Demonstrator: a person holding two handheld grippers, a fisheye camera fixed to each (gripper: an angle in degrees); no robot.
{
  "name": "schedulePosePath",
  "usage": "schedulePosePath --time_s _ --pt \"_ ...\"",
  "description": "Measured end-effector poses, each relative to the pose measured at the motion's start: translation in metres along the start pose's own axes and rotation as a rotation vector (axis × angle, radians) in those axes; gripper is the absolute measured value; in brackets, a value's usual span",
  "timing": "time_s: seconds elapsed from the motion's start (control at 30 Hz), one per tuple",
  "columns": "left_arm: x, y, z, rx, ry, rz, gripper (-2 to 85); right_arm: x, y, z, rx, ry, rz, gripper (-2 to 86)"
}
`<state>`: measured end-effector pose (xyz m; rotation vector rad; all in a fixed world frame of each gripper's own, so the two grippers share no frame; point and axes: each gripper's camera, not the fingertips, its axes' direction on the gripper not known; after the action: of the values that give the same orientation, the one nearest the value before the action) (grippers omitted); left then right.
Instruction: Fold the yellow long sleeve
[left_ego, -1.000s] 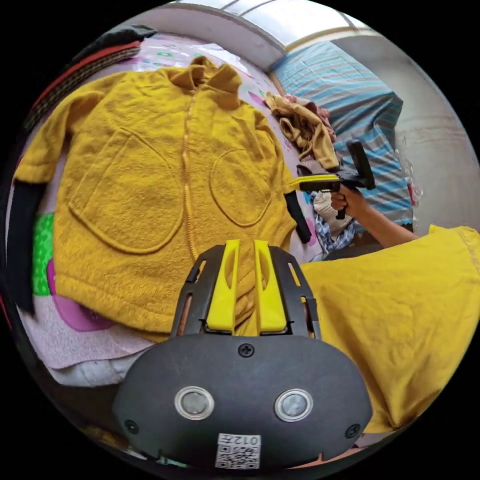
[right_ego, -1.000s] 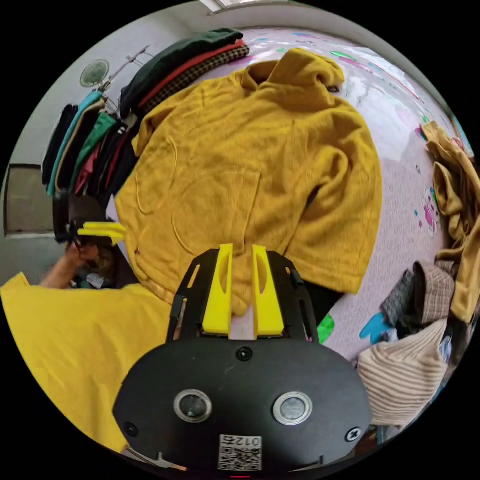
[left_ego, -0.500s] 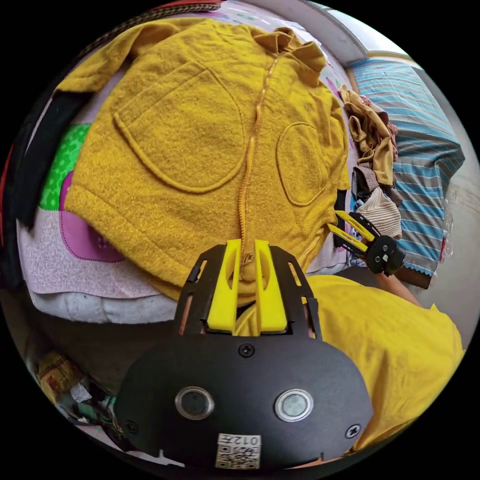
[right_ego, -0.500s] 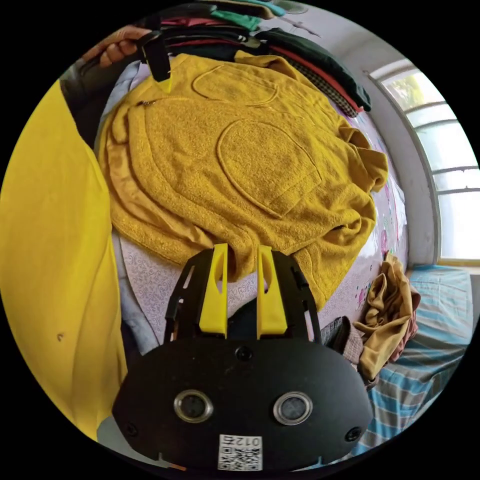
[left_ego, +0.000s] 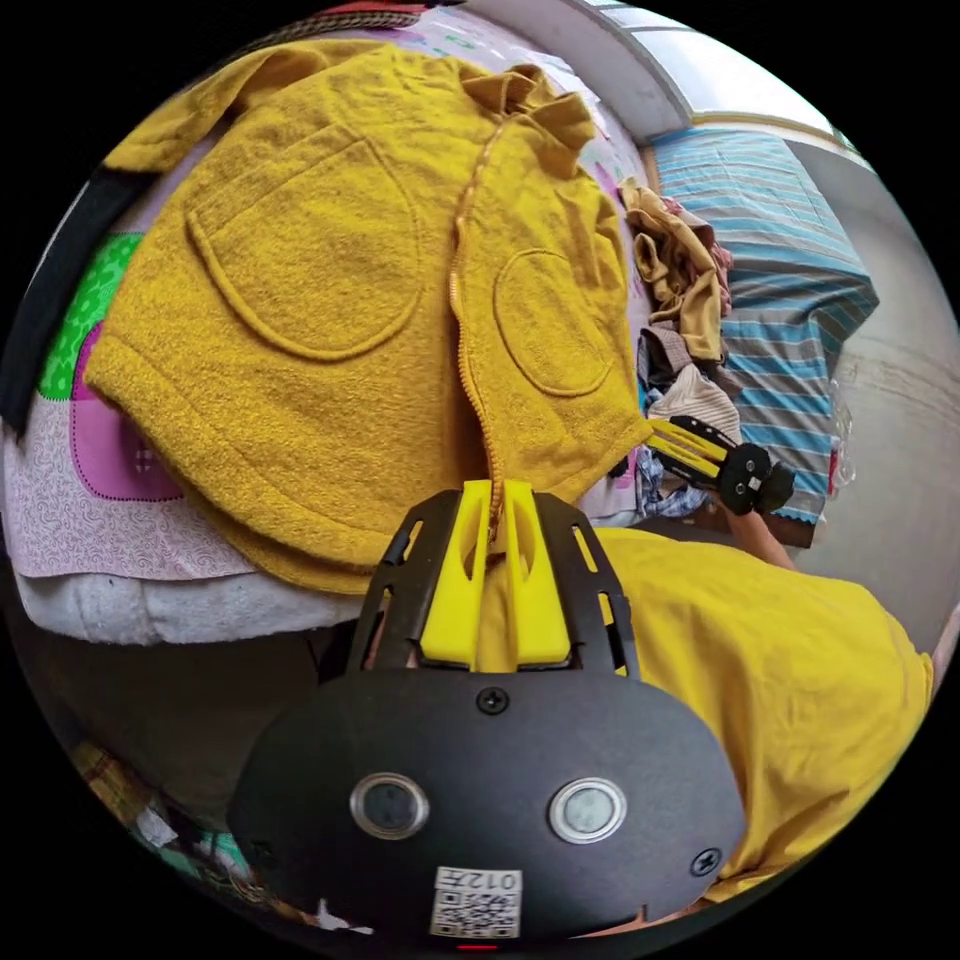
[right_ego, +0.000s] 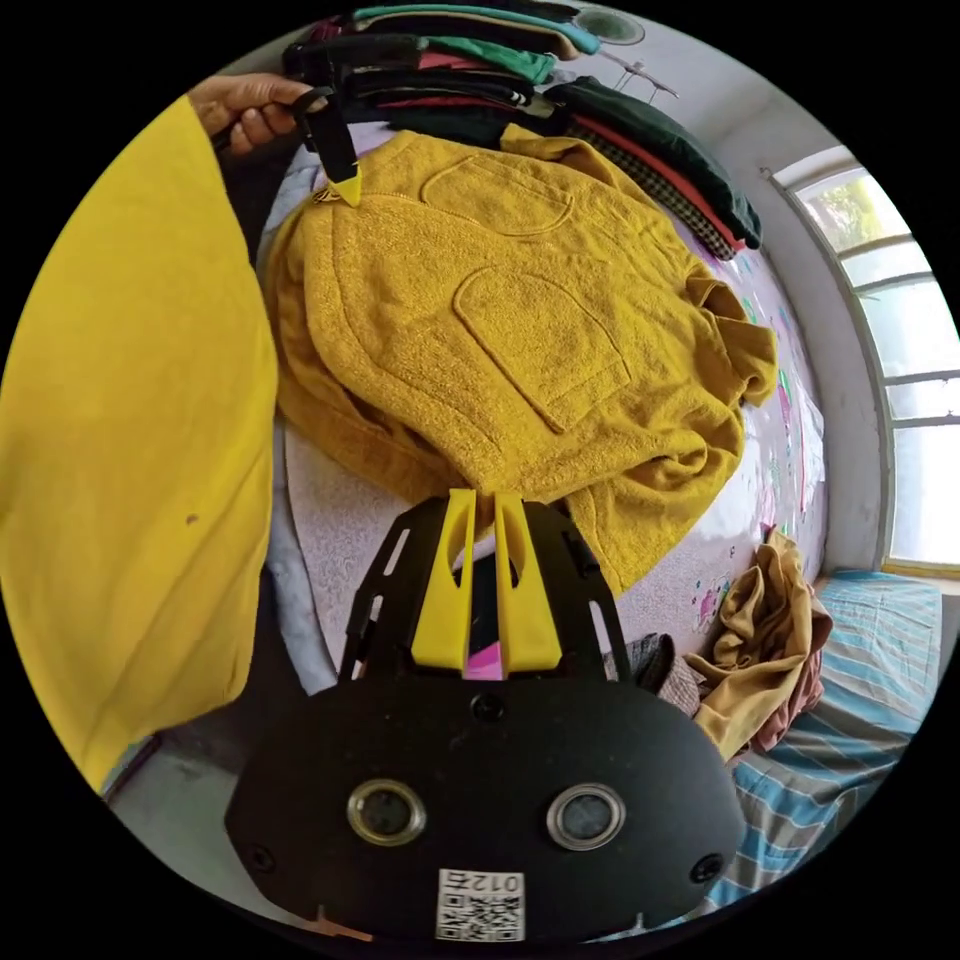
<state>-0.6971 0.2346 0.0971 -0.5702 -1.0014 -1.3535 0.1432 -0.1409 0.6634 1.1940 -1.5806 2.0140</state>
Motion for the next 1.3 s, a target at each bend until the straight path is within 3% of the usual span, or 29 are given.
schedulePosePath --time_s 0.17,0.47,0.73,0.87,1.03,1.3 --pt "-0.021 -0.011 0.045 -0.139 0.009 -0.063 0.6 -0.009 0.001 0.032 -0.126 -0.065 -0.096 2.6" --pt "-0.041 -0.016 0.049 -0.135 0.079 -0.058 0.6 -0.028 -0.015 0.073 -0.211 -0.015 -0.113 2.5" --pt "-0.033 -0.027 0.043 -0.224 0.078 0.046 0.5 0.019 0.013 0.078 -0.201 -0.187 0.216 1.8" --pt "-0.036 -0.022 -0.009 -0.056 0.046 0.085 0.4 0.034 0.037 0.077 -0.248 -0.245 0.320 0.8" --pt "-0.056 -0.078 -0.043 0.025 -0.050 0.039 0.3 0.099 0.054 0.046 -0.022 -0.274 0.675 0.5" --pt "-0.005 -0.175 0.023 -0.112 -0.165 0.138 0.3 0.198 -0.047 0.075 0.218 -0.411 0.754 0.7"
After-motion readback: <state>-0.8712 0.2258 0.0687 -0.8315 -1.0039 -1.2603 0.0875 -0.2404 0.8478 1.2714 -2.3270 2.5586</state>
